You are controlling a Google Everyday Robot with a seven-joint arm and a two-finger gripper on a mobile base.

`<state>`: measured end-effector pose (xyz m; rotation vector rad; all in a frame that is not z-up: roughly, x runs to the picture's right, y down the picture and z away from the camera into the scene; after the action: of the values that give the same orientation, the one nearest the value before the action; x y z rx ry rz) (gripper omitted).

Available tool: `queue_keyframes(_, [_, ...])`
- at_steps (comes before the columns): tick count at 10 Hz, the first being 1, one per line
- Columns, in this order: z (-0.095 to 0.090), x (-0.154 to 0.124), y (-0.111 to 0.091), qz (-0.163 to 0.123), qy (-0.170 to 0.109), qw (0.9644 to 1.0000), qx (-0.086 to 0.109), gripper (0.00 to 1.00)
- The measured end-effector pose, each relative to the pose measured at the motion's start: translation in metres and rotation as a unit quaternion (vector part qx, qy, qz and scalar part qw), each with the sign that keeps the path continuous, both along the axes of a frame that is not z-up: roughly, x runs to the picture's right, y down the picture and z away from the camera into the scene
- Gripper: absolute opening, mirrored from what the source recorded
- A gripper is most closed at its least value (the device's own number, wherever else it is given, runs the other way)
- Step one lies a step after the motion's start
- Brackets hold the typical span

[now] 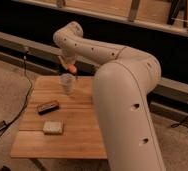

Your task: Place the pepper in the ceramic cup

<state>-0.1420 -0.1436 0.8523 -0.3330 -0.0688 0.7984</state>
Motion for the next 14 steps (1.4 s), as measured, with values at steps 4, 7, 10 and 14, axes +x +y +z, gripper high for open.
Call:
queue_keyframes(4, [0.022, -0.024, 0.012, 0.016, -0.041, 0.999, 0.01, 0.0])
queue_keyframes(7, [0.038, -0.024, 0.019, 0.041, -0.057, 0.9975, 0.015, 0.0])
queue_keyframes(10, [0.056, -0.023, 0.019, 0.067, -0.072, 0.9948, 0.027, 0.0])
queue_keyframes(14, [0.057, -0.032, 0.006, 0.078, -0.096, 0.9914, 0.044, 0.0])
